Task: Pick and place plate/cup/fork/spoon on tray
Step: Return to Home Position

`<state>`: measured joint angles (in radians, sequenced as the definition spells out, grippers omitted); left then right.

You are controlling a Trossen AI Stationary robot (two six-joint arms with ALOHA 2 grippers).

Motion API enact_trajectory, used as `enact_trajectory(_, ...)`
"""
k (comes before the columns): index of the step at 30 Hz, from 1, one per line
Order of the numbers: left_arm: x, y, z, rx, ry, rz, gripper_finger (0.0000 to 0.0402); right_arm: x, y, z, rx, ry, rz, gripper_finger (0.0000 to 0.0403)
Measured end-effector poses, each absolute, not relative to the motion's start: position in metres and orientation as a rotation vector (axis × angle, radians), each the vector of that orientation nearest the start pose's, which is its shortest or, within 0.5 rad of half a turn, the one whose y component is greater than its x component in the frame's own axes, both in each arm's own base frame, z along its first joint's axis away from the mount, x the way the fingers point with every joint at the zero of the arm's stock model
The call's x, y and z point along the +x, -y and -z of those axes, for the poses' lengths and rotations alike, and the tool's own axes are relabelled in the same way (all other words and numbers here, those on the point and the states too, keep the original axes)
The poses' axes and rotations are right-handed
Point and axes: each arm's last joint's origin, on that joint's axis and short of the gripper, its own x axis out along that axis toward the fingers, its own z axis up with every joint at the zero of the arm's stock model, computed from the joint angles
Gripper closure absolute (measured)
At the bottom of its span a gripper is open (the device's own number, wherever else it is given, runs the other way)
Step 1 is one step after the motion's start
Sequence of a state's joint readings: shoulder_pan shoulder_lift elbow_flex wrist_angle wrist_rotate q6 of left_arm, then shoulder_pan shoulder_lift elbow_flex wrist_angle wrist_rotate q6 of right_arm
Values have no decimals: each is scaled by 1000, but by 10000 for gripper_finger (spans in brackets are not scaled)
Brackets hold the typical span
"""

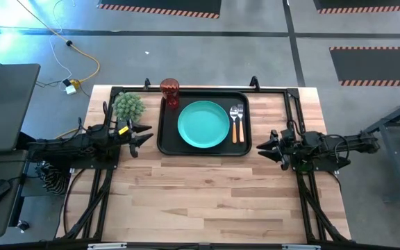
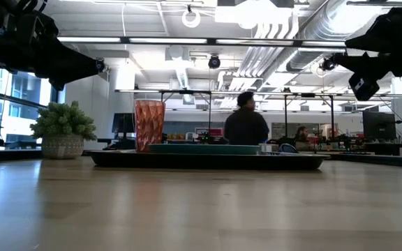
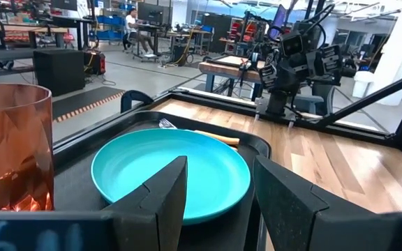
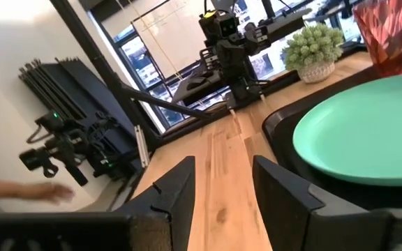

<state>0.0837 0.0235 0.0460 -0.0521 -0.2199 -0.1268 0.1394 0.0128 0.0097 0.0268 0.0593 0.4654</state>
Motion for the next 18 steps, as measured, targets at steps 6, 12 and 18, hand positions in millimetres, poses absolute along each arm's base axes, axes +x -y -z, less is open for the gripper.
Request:
enact_trajectory(6,95,-14,-172,-124,-10,-305,245,97,-12,-168,478,4,-84,268)
enact_trajectory(12,95,-14,-172,-124,-10,-305,245,97,-12,-168,473,4,-84,268)
enact_trajectory(18,95,-14,-172,-124,-10,-305,245,97,-12,-168,473,4,-84,268)
